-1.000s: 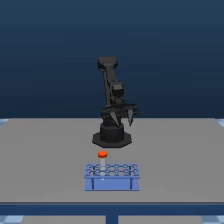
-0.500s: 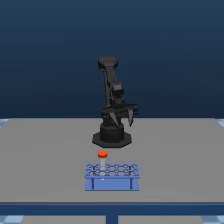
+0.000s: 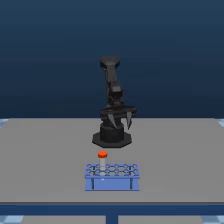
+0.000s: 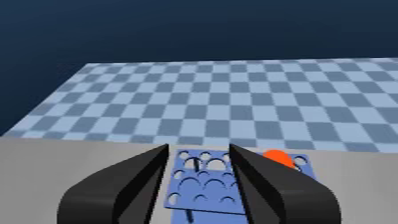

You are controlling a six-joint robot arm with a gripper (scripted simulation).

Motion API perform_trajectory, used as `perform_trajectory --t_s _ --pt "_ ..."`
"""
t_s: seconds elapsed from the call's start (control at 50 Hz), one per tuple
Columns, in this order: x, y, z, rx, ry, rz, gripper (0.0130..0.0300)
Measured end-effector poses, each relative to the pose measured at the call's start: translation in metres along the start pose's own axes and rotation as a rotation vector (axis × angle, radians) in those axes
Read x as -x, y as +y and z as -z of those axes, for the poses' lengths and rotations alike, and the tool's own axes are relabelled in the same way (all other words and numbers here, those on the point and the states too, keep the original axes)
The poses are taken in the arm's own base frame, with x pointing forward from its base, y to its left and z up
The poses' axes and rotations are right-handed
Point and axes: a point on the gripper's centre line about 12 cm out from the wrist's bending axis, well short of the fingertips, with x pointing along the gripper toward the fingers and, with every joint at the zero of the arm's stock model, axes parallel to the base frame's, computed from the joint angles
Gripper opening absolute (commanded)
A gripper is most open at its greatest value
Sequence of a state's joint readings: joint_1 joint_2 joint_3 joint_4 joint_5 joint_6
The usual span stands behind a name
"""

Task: Pick up the centrifuge tube on the rack

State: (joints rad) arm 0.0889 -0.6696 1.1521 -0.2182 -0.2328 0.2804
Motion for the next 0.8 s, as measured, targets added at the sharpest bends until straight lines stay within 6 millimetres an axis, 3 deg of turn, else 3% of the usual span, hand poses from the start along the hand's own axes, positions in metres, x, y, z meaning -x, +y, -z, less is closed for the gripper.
perform_trajectory --t_s 0.8 --pt "-0.043 -0.043 0.002 0.033 0.165 0.076 0.03"
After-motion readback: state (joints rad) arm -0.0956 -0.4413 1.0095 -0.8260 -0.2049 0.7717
